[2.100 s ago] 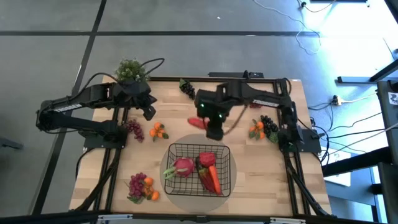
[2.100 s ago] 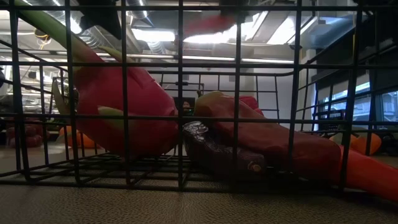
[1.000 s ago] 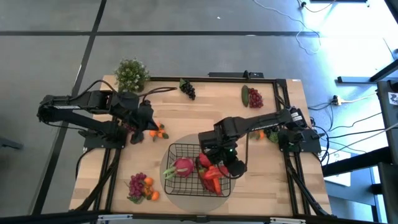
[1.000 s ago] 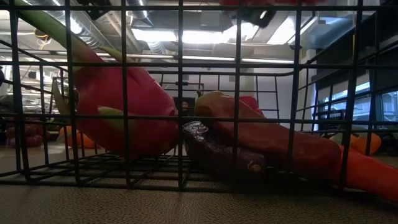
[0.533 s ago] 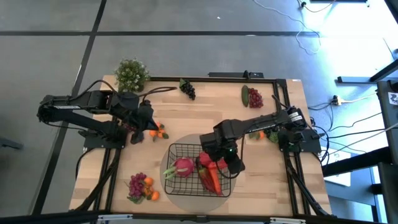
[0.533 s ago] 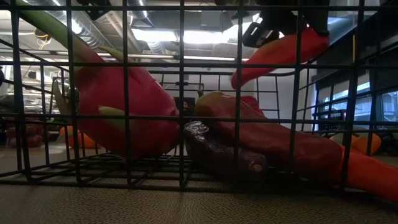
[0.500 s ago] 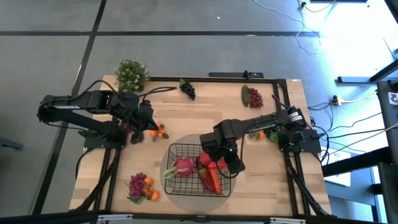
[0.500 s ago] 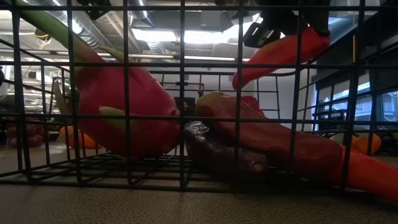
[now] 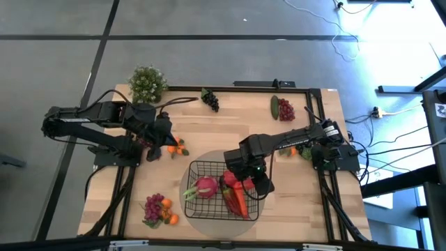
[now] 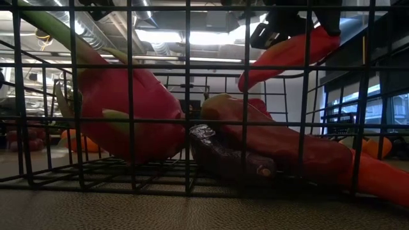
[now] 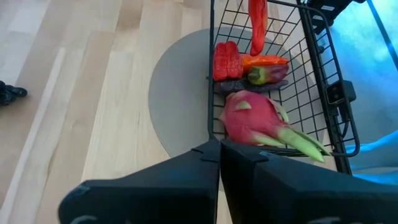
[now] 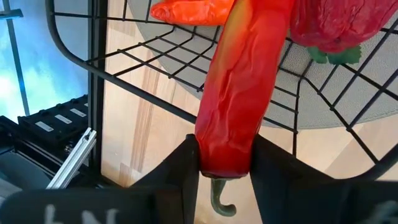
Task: Build produce basket
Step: Put the red chili pepper into the black wire basket, then put the green chili pepper into the black wire basket
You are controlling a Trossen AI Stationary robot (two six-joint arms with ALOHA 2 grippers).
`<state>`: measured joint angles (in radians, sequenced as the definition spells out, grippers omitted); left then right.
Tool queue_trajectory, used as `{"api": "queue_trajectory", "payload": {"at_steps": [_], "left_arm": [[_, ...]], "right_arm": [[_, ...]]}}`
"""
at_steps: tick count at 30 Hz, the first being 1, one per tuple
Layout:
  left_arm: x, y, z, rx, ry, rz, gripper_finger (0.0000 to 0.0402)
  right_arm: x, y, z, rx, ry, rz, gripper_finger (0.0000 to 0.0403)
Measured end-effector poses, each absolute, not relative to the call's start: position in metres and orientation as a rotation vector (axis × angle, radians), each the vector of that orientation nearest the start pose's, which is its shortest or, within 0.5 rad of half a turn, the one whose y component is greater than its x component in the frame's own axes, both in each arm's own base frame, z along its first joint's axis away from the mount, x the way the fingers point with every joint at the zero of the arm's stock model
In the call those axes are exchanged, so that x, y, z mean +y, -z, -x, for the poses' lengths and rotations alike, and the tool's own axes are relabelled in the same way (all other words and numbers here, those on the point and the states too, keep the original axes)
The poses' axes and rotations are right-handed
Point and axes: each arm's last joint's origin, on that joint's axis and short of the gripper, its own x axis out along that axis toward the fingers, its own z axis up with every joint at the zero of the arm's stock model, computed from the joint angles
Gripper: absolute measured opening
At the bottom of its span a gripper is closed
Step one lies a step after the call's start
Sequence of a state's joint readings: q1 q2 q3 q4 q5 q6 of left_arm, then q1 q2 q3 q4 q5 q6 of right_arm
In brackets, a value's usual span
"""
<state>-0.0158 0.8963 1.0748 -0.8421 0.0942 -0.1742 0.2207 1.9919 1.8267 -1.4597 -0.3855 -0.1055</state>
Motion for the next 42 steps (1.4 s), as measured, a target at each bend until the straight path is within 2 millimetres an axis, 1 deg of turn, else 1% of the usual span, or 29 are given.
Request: {"api": "queue_trajectory", "payload": {"at_steps": [5,10,13,15,20,25,31,36,39,42], "left_arm": [[-0.005,-0.353,-0.162,0.671,0.048,0.192,0.0000],[-0.005,-0.353,-0.162,0.672,0.048,0.192,0.0000],[-0.005,-0.353,-0.162,0.672,0.049,0.192,0.0000],[-0.005,-0.353,-0.162,0.673,0.049,0.192,0.0000],[-0.005,-0.353,-0.161,0.673,0.048,0.192,0.0000],[-0.005,-0.353,-0.161,0.674,0.048,0.192,0.0000],[-0.005,-0.353,-0.161,0.674,0.050,0.186,0.0000],[-0.005,-0.353,-0.161,0.674,0.054,0.175,0.0000],[-0.005,-0.352,-0.161,0.675,0.049,0.191,0.0000],[-0.007,-0.353,-0.161,0.675,0.037,0.255,0.0000]], "right_arm": [[0.094,-0.269,-0.362,1.619,-0.583,-0.092,0.0109],[0.094,-0.270,-0.361,1.622,-0.593,-0.107,0.0079],[0.094,-0.270,-0.361,1.630,-0.577,-0.124,0.0074],[0.094,-0.270,-0.361,1.642,-0.552,-0.147,0.0084],[0.093,-0.270,-0.357,1.701,-0.481,-0.207,0.0131],[0.092,-0.271,-0.354,1.740,-0.472,-0.212,0.0170],[0.092,-0.274,-0.354,1.745,-0.449,-0.231,0.0178],[0.093,-0.292,-0.358,1.679,-0.464,-0.226,0.0178],[0.094,-0.310,-0.360,1.605,-0.461,-0.236,0.0179],[0.096,-0.330,-0.360,1.540,-0.400,-0.220,0.0179]]}}
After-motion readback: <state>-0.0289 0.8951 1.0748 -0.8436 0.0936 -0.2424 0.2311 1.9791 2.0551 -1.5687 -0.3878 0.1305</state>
